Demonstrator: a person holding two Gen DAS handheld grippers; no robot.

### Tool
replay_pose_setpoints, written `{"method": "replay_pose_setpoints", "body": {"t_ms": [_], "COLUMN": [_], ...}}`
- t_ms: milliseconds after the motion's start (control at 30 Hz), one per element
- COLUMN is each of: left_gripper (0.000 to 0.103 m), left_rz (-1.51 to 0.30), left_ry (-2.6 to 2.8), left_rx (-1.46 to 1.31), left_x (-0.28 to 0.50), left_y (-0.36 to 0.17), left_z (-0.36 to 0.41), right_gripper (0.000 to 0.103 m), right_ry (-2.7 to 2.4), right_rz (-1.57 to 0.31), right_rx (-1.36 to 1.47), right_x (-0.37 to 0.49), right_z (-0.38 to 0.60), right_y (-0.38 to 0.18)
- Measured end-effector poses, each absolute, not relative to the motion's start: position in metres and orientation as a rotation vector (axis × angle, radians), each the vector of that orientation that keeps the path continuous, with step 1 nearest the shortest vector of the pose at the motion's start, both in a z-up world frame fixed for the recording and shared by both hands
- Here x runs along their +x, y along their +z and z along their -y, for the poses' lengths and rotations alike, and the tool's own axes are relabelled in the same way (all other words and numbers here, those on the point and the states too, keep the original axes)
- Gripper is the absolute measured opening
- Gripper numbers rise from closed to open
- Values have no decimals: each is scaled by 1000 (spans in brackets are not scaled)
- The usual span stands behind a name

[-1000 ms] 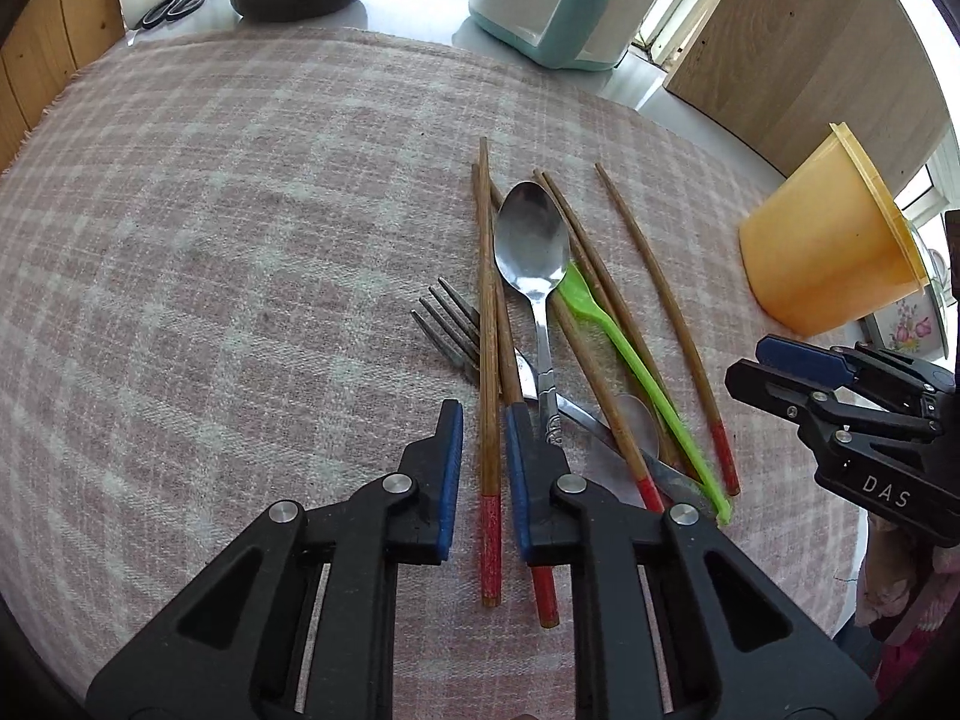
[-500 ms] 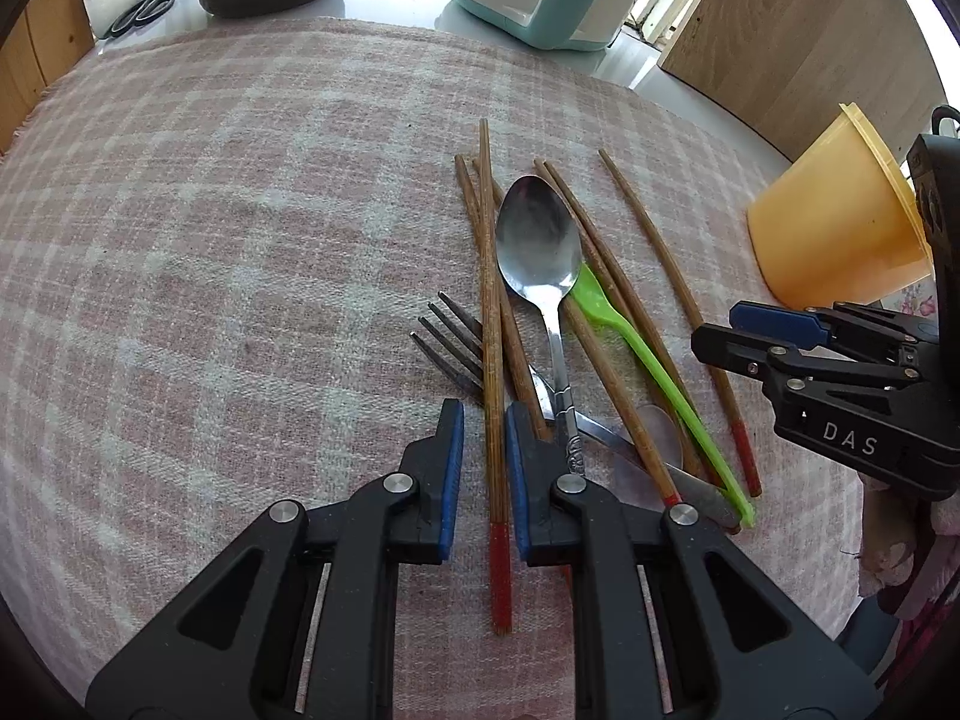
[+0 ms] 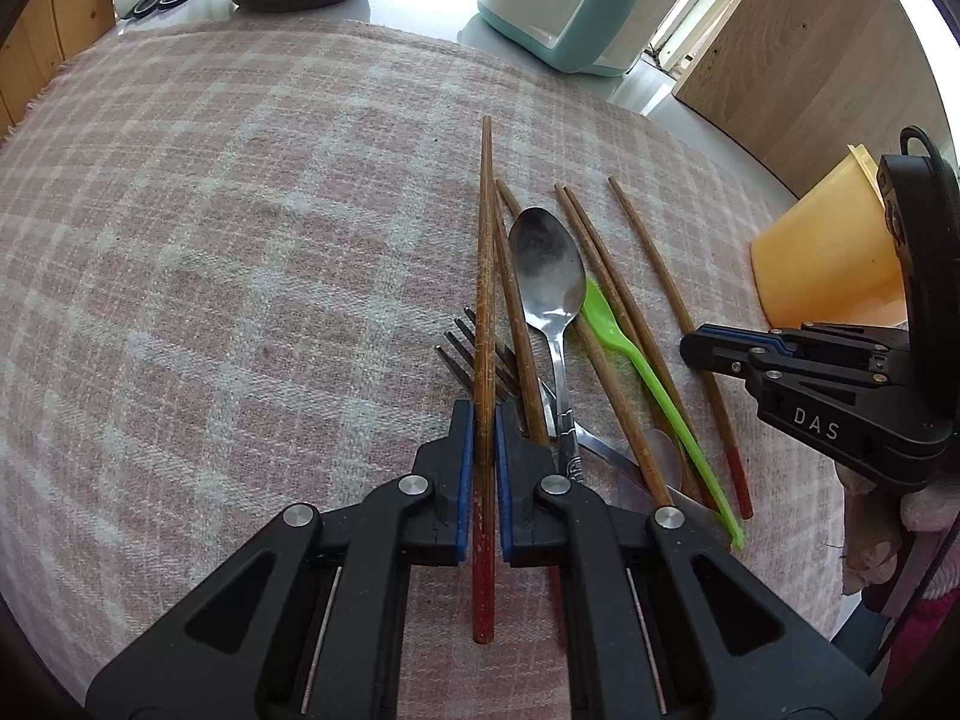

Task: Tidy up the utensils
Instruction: 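Close the left tool on a red-tipped chopstick while the right tool grasps another chopstick, then lift both held chopsticks and carry them over the yellow container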

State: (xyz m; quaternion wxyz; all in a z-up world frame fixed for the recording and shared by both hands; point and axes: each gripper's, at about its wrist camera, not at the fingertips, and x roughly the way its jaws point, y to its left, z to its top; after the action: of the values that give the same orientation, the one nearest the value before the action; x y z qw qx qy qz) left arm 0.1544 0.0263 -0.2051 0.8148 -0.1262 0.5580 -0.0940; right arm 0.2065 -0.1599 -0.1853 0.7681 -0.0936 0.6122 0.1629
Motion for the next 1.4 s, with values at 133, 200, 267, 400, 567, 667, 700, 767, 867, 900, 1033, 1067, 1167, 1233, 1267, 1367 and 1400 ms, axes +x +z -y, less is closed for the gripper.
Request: {"method": "replay_pose_setpoints", "body": {"t_ms": [133, 200, 267, 400, 567, 667, 700, 767, 867, 900, 1033, 1067, 1167, 1233, 1267, 1367, 1400], "left_gripper": [5, 5, 5, 5, 5, 5, 5, 5, 5, 5, 5, 5, 5, 5, 5, 5, 5], "left_rz": [-1173, -1165, -1156, -1132, -1092, -1067, -1057, -1037, -1005, -997, -960, -952, -933, -923, -918, -906, -903], "left_ry": [-183, -174, -166, -154, -160, -171, -176, -189, -210, -220, -258, -268, -296, -315, -322, -347, -353], "left_rx": [-277, -285, -302, -321, -337, -344, -343, -342, -331, -330, -319, -318, -312, -314, -315, -325, -326], "left_x": [145, 137, 133, 124, 113, 111, 112, 111, 111, 112, 118, 120, 127, 133, 136, 146, 149], "left_y": [-199, -195, -190, -178, -157, -143, -137, -127, -110, -105, -85, -80, -70, -65, -62, -56, -54], "left_z": [-31, -35, -37, -35, -24, -13, -8, 1, 16, 21, 41, 46, 63, 74, 79, 95, 99], "right_gripper": [5, 5, 5, 5, 5, 5, 5, 5, 5, 5, 5, 5, 5, 5, 5, 5, 5], "right_ry": [374, 379, 393, 417, 445, 464, 470, 479, 493, 497, 500, 502, 497, 487, 481, 458, 449], "right_rz": [-1326, -1319, -1311, -1293, -1261, -1235, -1224, -1203, -1168, -1156, -1114, -1105, -1074, -1056, -1049, -1029, -1021], "right_rx": [-159, -151, -145, -133, -101, -87, -83, -75, -68, -67, -51, -48, -47, -46, -44, -36, -33], "right_x": [206, 200, 197, 185, 178, 172, 171, 167, 163, 162, 161, 161, 162, 164, 166, 172, 174], "right_z": [166, 169, 171, 179, 194, 203, 207, 215, 228, 232, 251, 255, 268, 278, 282, 297, 302], "right_y": [-181, -178, -173, -160, -141, -125, -120, -108, -89, -82, -58, -53, -40, -32, -29, -19, -16]}}
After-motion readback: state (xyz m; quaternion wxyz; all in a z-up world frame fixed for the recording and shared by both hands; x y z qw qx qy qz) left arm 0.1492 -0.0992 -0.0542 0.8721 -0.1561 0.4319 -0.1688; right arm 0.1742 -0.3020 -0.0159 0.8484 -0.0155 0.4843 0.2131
